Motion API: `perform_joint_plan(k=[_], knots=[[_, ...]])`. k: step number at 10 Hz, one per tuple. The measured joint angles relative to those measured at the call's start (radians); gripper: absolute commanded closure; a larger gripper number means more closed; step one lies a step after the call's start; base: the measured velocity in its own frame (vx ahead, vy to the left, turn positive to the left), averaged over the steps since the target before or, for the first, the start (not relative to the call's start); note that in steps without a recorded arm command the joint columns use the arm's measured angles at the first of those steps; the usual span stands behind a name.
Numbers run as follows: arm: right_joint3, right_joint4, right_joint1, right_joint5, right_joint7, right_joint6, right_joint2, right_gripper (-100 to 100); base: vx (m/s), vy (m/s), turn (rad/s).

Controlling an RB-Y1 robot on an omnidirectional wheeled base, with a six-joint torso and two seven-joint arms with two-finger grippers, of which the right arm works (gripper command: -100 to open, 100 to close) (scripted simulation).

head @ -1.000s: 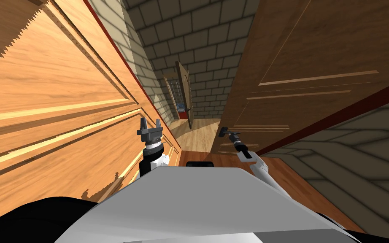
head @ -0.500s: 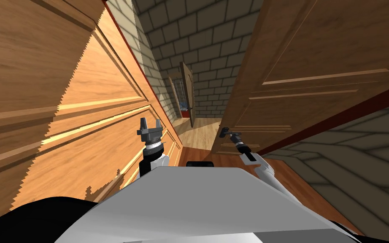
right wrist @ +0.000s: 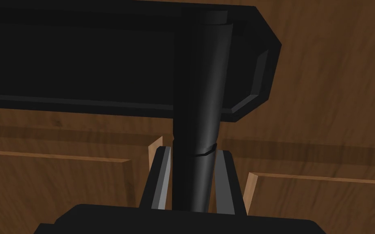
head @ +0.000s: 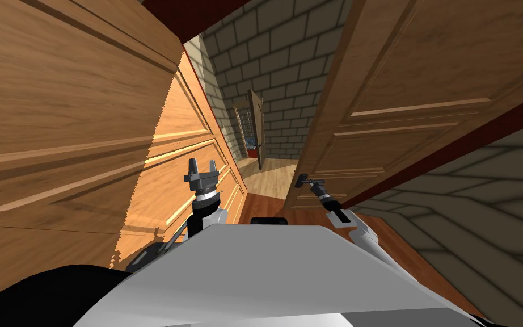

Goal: Pull the door open

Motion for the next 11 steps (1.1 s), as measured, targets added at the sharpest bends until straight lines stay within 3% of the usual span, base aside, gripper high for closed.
perform_joint_plan(k=[8, 9, 11], knots=[[0.012, 0.008, 0.06, 0.02, -0.07, -0.123, -0.067, 100, -0.192, -0.079, 0.121], [0.015, 0.009, 0.064, 0.021, -0.072, -0.125, -0.067, 100, -0.167, -0.078, 0.145], [0.015, 0.021, 0.072, 0.022, -0.081, -0.158, -0.081, 100, -0.213, -0.105, 0.153]])
